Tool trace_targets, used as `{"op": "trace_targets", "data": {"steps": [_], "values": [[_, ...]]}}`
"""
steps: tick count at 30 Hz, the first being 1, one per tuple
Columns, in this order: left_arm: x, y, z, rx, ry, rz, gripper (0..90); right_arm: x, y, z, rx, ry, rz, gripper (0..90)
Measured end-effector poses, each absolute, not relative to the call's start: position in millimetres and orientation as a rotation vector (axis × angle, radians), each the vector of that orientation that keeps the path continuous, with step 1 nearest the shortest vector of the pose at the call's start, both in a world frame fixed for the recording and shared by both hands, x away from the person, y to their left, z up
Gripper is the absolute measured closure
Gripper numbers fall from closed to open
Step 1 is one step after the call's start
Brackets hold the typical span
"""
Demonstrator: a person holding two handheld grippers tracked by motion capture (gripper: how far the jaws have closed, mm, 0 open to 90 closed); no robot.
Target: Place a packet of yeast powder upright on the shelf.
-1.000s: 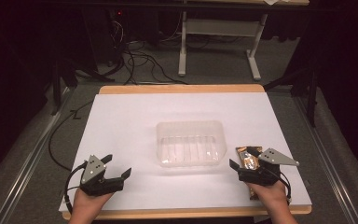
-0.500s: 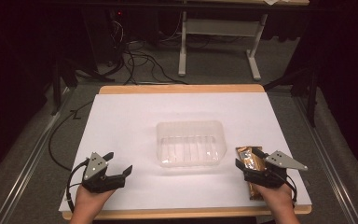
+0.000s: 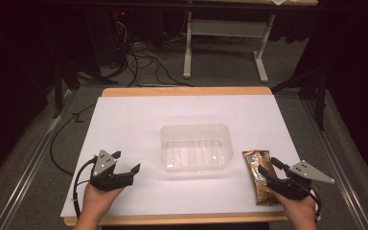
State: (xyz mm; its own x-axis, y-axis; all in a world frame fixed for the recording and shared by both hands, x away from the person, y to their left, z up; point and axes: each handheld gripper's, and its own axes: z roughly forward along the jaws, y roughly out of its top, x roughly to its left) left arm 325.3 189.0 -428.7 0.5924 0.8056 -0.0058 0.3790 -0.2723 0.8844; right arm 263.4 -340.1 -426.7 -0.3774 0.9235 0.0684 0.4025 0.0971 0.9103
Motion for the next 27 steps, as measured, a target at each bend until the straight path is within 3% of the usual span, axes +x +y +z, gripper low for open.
{"op": "trace_targets", "data": {"steps": [6, 10, 11, 13, 27], "values": [[336, 178, -427, 1.884, 0.946, 0.568, 17.7, 252, -364, -430, 1.386, 1.795, 1.218, 57.4], [344, 167, -428, 1.899, 0.932, 0.553, 17.8, 247, -380, -439, 1.481, 1.788, 1.132, 76.2], [344, 167, -428, 1.899, 0.932, 0.553, 17.7, 247, -380, -439, 1.481, 1.788, 1.132, 76.2], [347, 163, -427, 1.887, 0.92, 0.549, 18.1, 242, -388, -445, 1.531, 1.804, 1.056, 90.0], [352, 161, -425, 1.878, 0.901, 0.542, 18.4, 246, -398, -471, 1.705, 1.926, 0.883, 90.0]]}}
